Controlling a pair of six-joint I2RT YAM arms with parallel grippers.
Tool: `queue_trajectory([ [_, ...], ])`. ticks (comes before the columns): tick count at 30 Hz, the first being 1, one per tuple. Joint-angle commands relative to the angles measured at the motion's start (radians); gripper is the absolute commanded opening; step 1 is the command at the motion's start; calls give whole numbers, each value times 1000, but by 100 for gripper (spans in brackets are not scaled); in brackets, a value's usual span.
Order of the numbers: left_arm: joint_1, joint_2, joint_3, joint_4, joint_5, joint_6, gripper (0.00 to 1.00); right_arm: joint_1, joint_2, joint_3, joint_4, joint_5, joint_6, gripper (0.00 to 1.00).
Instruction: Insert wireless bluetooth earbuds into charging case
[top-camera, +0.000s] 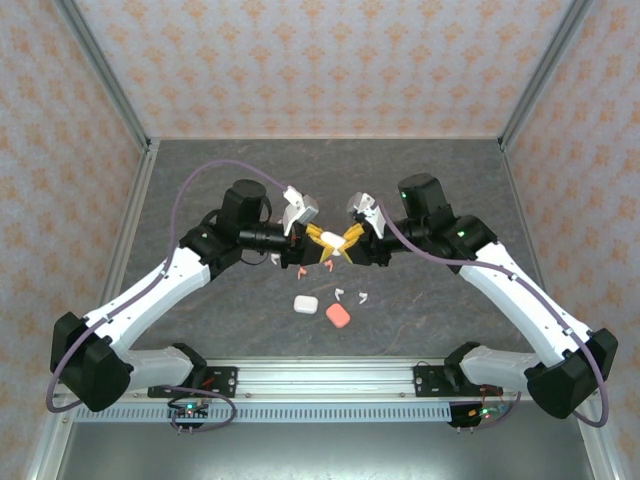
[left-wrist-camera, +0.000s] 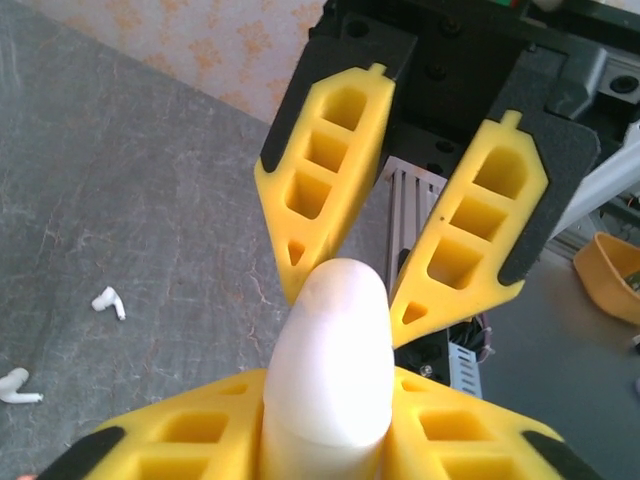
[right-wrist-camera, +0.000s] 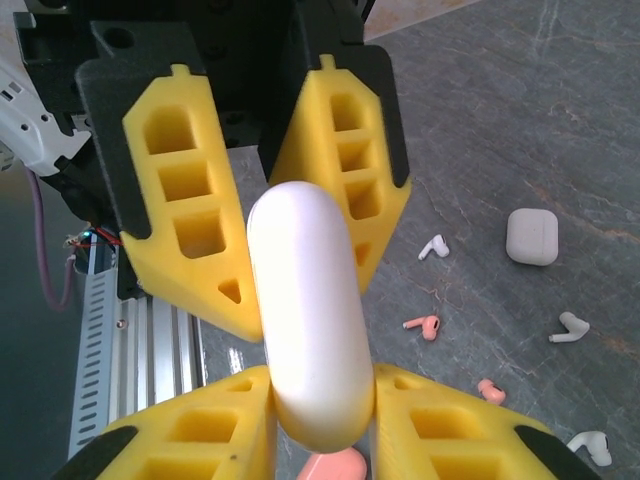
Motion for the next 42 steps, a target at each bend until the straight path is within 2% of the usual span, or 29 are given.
queue_trajectory([
  [1,-5,-7,5,23,35,5,22,-4,4,20,25,-29,8,26],
  [4,-5,-13,2,25,32,6,15,-4,3,18,24,-14,13,27],
  [7,-4,-18,3,22,26,4,12,-6,0,18,12,18,14,31],
  [15,-10,-35,16,-53,-48,51,8,-10,-41,20,-43,135,-17,56],
  [20,-23,-47,14,-73,-96,88,3,-10,-42,21,-3,140,6,75],
  [22,-24,-47,14,-68,-90,90,2,-11,-35,22,7,140,13,79],
  [42,-39,-42,28,-84,-88,103,0,-16,9,74,46,271,70,78],
])
